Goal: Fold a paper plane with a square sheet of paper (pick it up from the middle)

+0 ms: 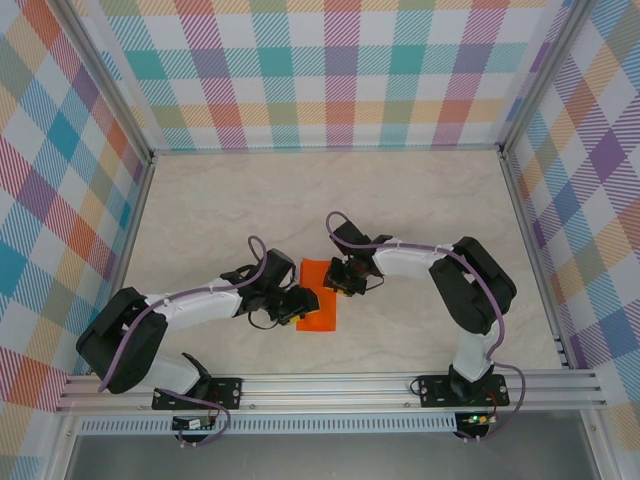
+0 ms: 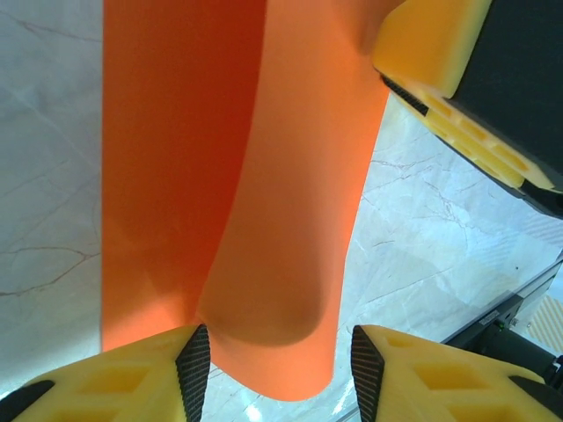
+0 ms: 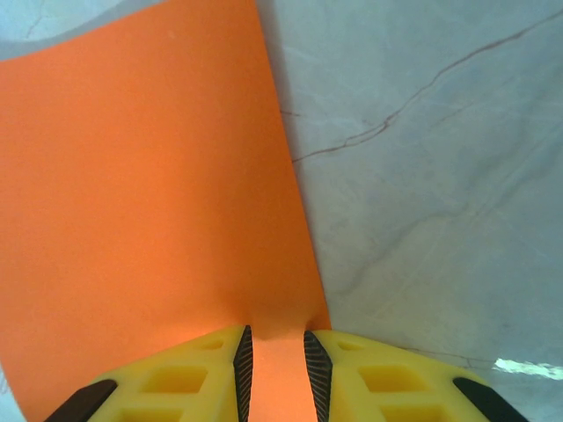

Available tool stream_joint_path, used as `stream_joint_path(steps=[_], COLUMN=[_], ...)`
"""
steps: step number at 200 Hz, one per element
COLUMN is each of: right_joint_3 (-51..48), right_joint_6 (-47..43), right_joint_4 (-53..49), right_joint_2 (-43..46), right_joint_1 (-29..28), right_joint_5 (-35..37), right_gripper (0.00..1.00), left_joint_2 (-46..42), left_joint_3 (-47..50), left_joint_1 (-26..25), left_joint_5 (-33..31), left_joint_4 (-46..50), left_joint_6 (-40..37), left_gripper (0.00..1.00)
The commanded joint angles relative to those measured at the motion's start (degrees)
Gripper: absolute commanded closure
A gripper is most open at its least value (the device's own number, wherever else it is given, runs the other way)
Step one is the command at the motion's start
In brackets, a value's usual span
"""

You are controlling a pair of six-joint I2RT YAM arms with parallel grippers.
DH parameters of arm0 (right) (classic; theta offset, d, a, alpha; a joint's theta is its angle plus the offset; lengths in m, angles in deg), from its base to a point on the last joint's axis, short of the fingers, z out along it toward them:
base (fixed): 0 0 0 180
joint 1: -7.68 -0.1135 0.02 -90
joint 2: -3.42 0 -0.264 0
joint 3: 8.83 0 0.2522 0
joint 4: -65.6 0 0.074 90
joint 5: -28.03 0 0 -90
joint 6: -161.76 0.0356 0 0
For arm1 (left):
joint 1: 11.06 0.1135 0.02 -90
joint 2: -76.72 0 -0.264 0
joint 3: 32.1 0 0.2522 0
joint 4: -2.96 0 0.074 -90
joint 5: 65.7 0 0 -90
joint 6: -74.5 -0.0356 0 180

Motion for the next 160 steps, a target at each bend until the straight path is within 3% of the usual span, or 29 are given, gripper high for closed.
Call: stream_joint_path(steps=[1, 86, 131, 160], right_joint_3=[-3.3, -3.5, -4.0, -4.0], right_joint_6=[0.7, 0.8, 0.9, 1.0], right_joint_4=[-3.9, -3.4, -2.6, -2.4], right_joint_2=[-3.8, -3.4, -3.5, -3.6], right_joint_1=[-0.5, -0.5, -0.5, -0.5], right_joint_5=[0.9, 0.4, -0.2, -0.3], right_gripper=[0.72, 0.72, 0.72, 0.71], left_joint_2=[-1.2, 2.8, 3.8, 5.3], left_joint_3=[-0.8, -3.9, -3.8, -6.4], left_joint_1=[-0.7, -0.4, 2.9, 4.7], left_joint_5=[-1.2, -2.6, -0.8, -0.4], left_joint_4=[0.2, -4.3, -9.2, -6.0], left_joint_6=[-0.4, -0.2, -1.0, -4.8], left_gripper=[0.51, 0.48, 0.45, 0.45])
